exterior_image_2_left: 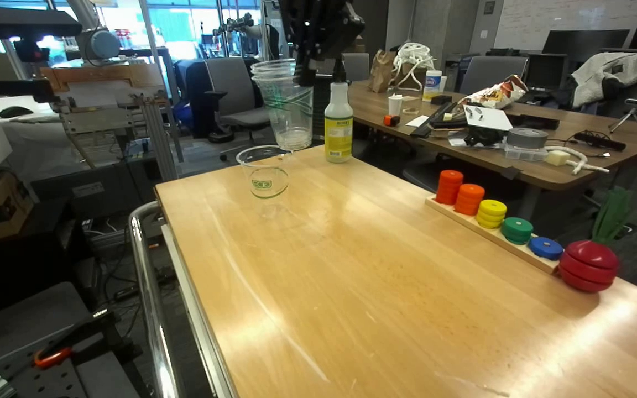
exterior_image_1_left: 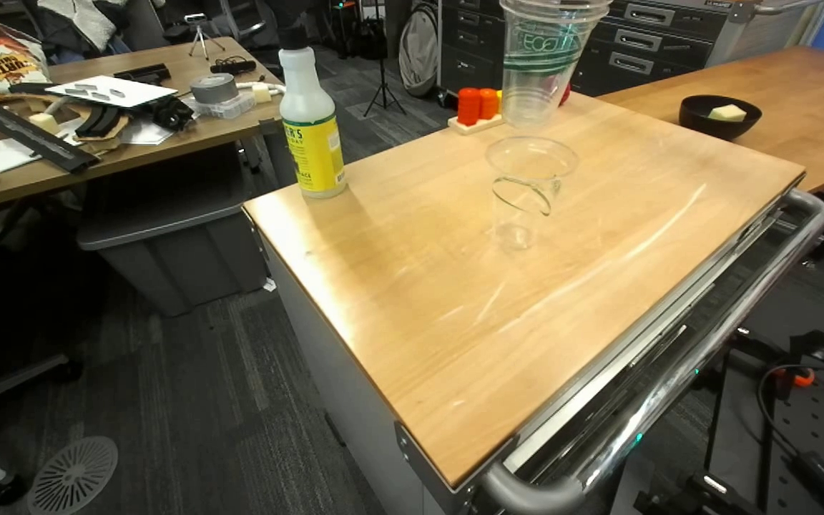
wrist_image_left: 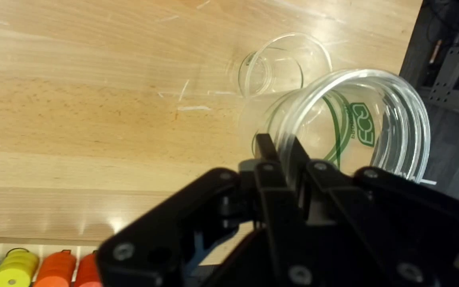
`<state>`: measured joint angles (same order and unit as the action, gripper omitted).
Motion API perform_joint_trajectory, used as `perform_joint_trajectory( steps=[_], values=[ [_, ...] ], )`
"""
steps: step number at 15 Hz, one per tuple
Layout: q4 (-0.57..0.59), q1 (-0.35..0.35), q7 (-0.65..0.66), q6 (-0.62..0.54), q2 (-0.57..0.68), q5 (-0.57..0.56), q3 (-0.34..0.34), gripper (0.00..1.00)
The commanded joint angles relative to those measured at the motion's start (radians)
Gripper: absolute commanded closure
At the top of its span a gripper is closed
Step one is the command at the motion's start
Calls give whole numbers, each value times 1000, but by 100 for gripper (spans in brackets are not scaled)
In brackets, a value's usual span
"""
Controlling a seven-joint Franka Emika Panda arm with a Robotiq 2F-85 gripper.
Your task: Stack the cups together
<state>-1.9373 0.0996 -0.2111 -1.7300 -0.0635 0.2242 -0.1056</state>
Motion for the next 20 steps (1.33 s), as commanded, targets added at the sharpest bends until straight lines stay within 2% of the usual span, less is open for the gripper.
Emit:
perform_joint_trajectory(
  steps=[1, 8, 20],
  values=[
    [24, -20, -21, 61, -22, 11, 12, 97],
    [26, -36, -72, 114, -13, 25, 17, 97],
    [50, -13, -162, 128, 71, 63, -3, 97]
  ],
)
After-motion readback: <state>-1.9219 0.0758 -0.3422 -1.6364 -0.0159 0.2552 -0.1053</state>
